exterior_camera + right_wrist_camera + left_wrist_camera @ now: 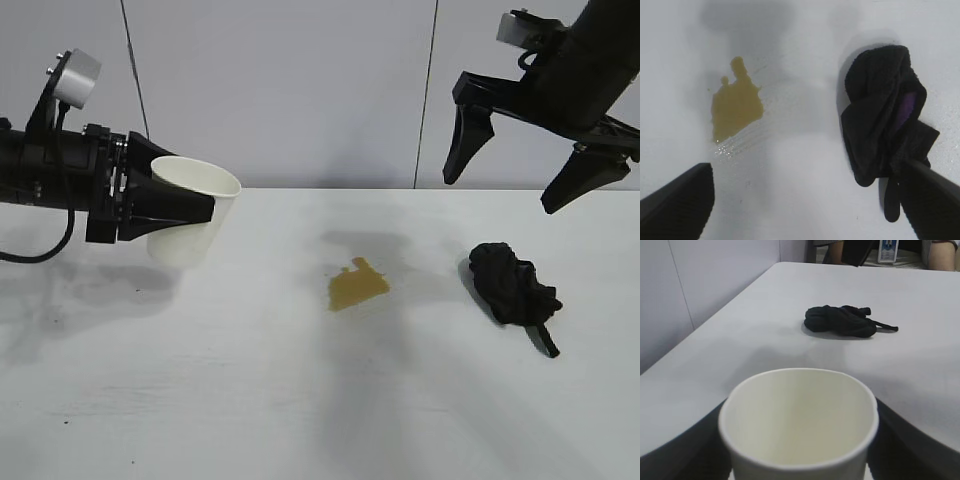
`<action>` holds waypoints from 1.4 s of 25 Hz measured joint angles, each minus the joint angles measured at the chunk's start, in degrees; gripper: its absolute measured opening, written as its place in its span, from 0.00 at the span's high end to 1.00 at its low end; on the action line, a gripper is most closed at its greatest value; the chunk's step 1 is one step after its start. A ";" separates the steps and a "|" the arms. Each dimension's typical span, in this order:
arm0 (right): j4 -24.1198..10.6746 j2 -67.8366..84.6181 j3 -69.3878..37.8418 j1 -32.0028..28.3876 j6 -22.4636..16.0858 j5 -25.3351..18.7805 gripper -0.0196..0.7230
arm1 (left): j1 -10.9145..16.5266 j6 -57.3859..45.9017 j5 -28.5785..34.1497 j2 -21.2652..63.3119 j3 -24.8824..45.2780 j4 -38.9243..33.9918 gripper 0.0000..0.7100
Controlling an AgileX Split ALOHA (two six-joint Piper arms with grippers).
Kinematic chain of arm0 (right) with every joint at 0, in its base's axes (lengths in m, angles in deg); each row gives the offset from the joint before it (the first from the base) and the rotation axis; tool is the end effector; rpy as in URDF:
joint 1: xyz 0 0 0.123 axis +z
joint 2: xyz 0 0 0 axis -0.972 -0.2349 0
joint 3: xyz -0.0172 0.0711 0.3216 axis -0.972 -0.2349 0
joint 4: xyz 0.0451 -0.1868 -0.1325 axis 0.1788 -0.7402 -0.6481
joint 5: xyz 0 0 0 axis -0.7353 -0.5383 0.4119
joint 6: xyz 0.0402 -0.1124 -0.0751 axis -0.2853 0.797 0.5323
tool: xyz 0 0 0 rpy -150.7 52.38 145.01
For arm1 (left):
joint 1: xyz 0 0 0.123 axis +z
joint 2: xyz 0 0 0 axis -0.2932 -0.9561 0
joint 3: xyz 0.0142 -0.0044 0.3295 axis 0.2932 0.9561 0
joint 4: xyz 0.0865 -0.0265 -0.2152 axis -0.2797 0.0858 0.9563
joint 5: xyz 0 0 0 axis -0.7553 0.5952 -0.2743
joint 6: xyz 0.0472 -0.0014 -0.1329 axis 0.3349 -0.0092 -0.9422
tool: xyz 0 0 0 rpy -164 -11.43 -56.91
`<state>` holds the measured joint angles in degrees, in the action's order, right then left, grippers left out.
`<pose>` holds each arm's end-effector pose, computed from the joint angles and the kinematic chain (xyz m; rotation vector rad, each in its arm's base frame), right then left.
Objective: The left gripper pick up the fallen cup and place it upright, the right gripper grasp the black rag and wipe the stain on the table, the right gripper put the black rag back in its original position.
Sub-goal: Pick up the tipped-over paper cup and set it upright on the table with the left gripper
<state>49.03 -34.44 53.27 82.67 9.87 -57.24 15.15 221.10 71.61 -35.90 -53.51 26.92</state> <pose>0.3922 0.0723 0.2382 0.0275 2.7695 0.3619 0.3967 -0.1414 0.1650 1.2186 1.4934 -0.8039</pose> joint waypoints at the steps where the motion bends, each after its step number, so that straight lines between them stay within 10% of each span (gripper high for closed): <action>1: 0.00 0.00 0.00 0.00 0.00 0.00 0.04 | 0.00 0.29 0.00 0.00 0.67 0.05 0.32; 30: -0.05 0.00 0.00 0.00 0.16 -0.20 0.04 | 0.05 7.65 -0.51 -5.80 2.86 0.76 0.32; 35: -0.05 0.00 0.00 0.00 0.16 -0.22 0.04 | 0.05 7.76 -0.46 -5.87 2.86 0.76 0.17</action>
<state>48.98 -34.44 53.27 82.67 10.02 -57.45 15.20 228.86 71.15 -41.77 -50.65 27.68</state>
